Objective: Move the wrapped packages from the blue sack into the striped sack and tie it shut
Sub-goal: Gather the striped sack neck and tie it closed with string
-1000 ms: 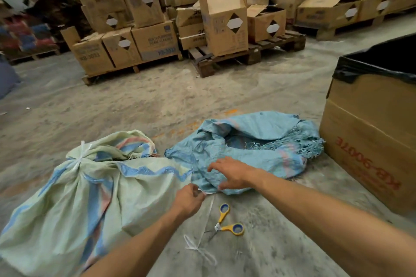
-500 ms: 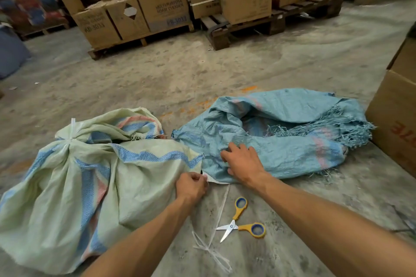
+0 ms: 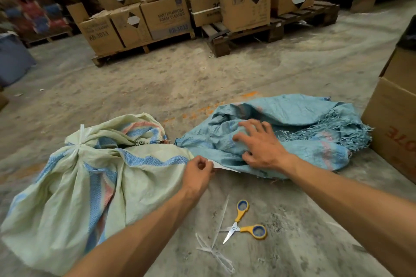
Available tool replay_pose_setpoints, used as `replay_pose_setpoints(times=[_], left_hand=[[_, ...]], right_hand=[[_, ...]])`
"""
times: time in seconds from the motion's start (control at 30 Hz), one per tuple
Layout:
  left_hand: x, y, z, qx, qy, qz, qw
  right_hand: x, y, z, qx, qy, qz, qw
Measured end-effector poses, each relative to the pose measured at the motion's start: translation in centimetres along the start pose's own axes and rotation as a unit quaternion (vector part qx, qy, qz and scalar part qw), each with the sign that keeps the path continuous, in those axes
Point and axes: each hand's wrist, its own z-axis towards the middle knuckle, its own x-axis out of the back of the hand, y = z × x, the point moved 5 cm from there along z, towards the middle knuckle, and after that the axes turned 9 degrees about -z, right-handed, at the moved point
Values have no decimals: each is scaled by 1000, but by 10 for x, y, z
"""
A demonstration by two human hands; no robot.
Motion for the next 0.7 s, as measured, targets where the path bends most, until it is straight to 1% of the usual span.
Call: replay_pose_setpoints(times=[0.07,0.1,0.17,0.23,0.3,0.37,0.43,0.5,0.57,0.7], left_hand=[[-1,11,0,-33,-7,8,999],[-1,15,-1,-39,-15,14,999],[-2,18,-2,-55,-30,29,998],[-2,22,-4,-78,-41,58,994],[-1,30,-10,-88,-48,73,992],[0,39,-17,-81,-46,74,993],[2,47,-22,-64,-34,60,996],[6,50,-25,-29,-24,24,999],[10,52,-30,-3,-26,-10,1000],[12,53,-44,3,-47,-39,998]], right_hand=[[-2,-18,-1,86,-43,2,995],[-2,-24,-1,103,-68,-6,992],[2,-27,3,87,-117,-6,989],[13,-27,8,68,-133,1,989],[25,-30,12,66,-129,10,989],[34,-33,14,56,-105,8,993],[42,-35,18,28,-65,9,997],[48,-35,22,-6,-35,30,999],[53,-31,25,-43,-25,37,998],[57,-17,27,-92,-21,3,996]])
